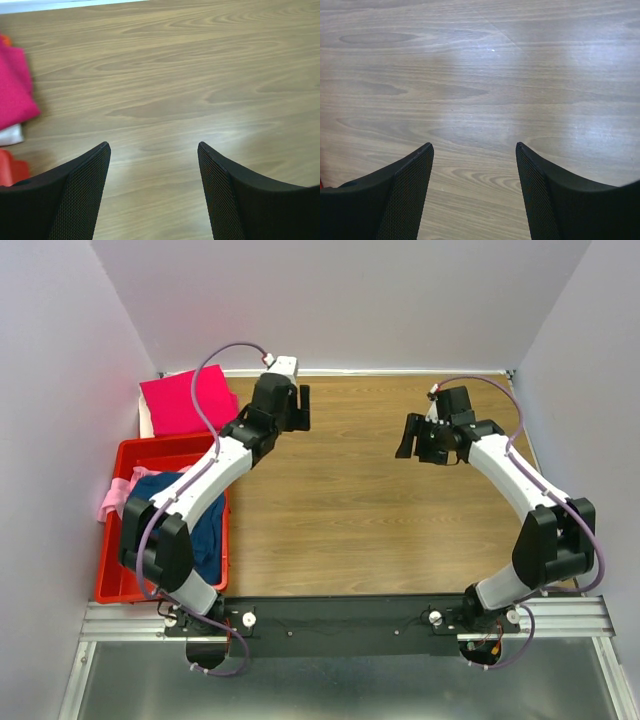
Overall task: Fold and stack the t-shirts
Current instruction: Reset both grippers
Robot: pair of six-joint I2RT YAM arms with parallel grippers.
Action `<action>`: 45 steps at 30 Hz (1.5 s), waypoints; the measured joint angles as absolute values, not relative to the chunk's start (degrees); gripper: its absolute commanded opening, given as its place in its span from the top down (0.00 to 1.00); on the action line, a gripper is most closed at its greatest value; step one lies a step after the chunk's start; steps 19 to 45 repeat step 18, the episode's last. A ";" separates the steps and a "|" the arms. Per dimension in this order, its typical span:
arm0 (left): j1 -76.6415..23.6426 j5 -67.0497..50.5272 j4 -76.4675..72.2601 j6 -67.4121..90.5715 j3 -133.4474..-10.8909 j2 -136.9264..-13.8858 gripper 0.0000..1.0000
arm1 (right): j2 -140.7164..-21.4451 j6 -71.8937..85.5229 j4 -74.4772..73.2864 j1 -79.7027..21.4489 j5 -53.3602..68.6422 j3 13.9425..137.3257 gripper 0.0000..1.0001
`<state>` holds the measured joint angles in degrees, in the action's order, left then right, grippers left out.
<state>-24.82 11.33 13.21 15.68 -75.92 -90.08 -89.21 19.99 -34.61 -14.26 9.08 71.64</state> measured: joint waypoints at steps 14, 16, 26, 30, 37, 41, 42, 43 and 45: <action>-29.98 15.68 7.64 20.43 -70.43 -75.75 0.22 | -79.79 24.86 -28.21 -14.26 3.01 62.37 0.26; -29.98 16.34 7.51 20.49 -69.82 -74.89 0.22 | -79.42 25.12 -27.73 -14.26 2.59 62.00 0.26; -29.98 17.10 7.53 20.64 -68.77 -74.17 0.22 | -78.98 25.50 -27.46 -14.26 2.33 61.73 0.26; -29.98 17.10 7.53 20.64 -68.77 -74.17 0.22 | -78.98 25.50 -27.46 -14.26 2.33 61.73 0.26; -29.98 17.10 7.53 20.64 -68.77 -74.17 0.22 | -78.98 25.50 -27.46 -14.26 2.33 61.73 0.26; -29.98 17.10 7.53 20.64 -68.77 -74.17 0.22 | -78.98 25.50 -27.46 -14.26 2.33 61.73 0.26; -29.98 17.10 7.53 20.64 -68.77 -74.17 0.22 | -78.98 25.50 -27.46 -14.26 2.33 61.73 0.26; -29.98 17.10 7.53 20.64 -68.77 -74.17 0.22 | -78.98 25.50 -27.46 -14.26 2.33 61.73 0.26; -29.98 17.10 7.53 20.64 -68.77 -74.17 0.22 | -78.98 25.50 -27.46 -14.26 2.33 61.73 0.26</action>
